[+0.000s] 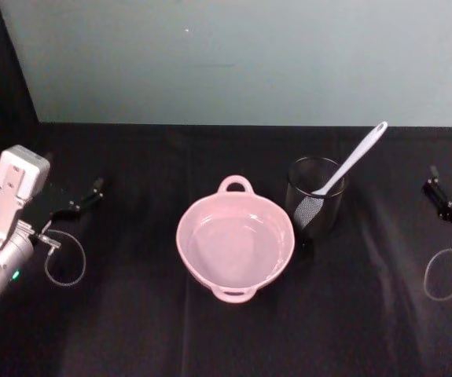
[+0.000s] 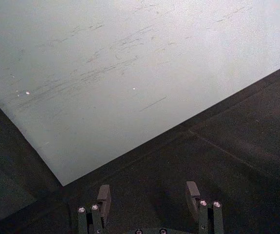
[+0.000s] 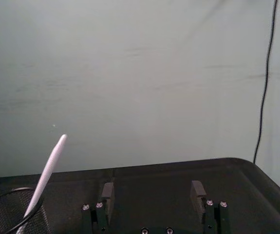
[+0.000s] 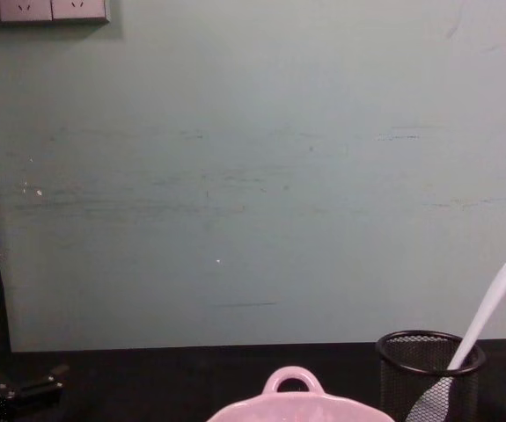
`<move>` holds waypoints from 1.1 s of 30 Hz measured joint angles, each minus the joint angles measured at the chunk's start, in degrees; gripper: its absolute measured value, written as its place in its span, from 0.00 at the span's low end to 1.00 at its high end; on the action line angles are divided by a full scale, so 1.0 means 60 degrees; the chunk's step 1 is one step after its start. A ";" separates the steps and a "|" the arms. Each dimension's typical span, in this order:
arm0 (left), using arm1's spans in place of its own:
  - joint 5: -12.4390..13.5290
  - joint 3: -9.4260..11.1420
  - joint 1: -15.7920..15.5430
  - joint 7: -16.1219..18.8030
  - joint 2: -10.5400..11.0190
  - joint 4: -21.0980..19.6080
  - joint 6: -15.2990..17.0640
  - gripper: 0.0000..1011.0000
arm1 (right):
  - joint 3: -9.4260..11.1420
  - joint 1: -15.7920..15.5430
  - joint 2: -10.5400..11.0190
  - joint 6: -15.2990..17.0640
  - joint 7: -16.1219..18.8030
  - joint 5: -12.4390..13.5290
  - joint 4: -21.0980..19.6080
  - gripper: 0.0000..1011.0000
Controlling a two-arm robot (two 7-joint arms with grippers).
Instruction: Use the one hand to pick up the spoon and stir the clear water in the bowl.
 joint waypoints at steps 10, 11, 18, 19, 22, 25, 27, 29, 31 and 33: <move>0.0000 0.0000 0.0000 0.0000 0.0000 0.0000 0.0000 1.00 | -0.0002 0.0182 -0.0158 -0.0538 0.0492 -0.0241 0.0634 0.99; 0.0000 0.0000 0.0000 0.0000 0.0000 0.0000 0.0000 1.00 | -0.0001 0.0182 -0.0155 -0.0538 0.0492 -0.0241 0.0634 0.99; 0.0001 0.0001 0.0000 0.0000 0.0000 0.0000 0.0000 1.00 | -0.0003 0.0179 -0.0141 -0.0544 0.0492 -0.0241 0.0632 0.99; 0.0000 0.0000 -0.0001 0.0000 0.0000 0.0000 0.0000 1.00 | -0.0004 0.0179 -0.0139 -0.0545 0.0492 -0.0241 0.0632 0.99; 0.0000 0.0001 0.0000 0.0000 0.0000 0.0000 0.0000 1.00 | -0.0007 0.0177 -0.0135 -0.0550 0.0491 -0.0240 0.0629 0.99; 0.0000 0.0000 0.0000 0.0000 0.0000 0.0000 0.0000 1.00 | -0.0009 0.0175 -0.0133 -0.0555 0.0490 -0.0238 0.0626 0.99; 0.0000 0.0001 0.0000 0.0000 0.0000 0.0000 0.0000 1.00 | -0.0009 0.0173 -0.0131 -0.0559 0.0489 -0.0237 0.0624 0.99; 0.0000 0.0000 0.0000 0.0000 0.0000 0.0000 0.0000 1.00 | -0.0009 0.0171 -0.0130 -0.0561 0.0488 -0.0235 0.0622 0.99; 0.0000 0.0000 0.0000 0.0000 0.0000 0.0000 0.0000 1.00 | -0.0009 0.0170 -0.0129 -0.0562 0.0487 -0.0234 0.0621 0.99; 0.0000 0.0000 0.0000 0.0000 0.0000 0.0000 0.0000 1.00 | -0.0009 0.0168 -0.0126 -0.0565 0.0487 -0.0233 0.0619 0.99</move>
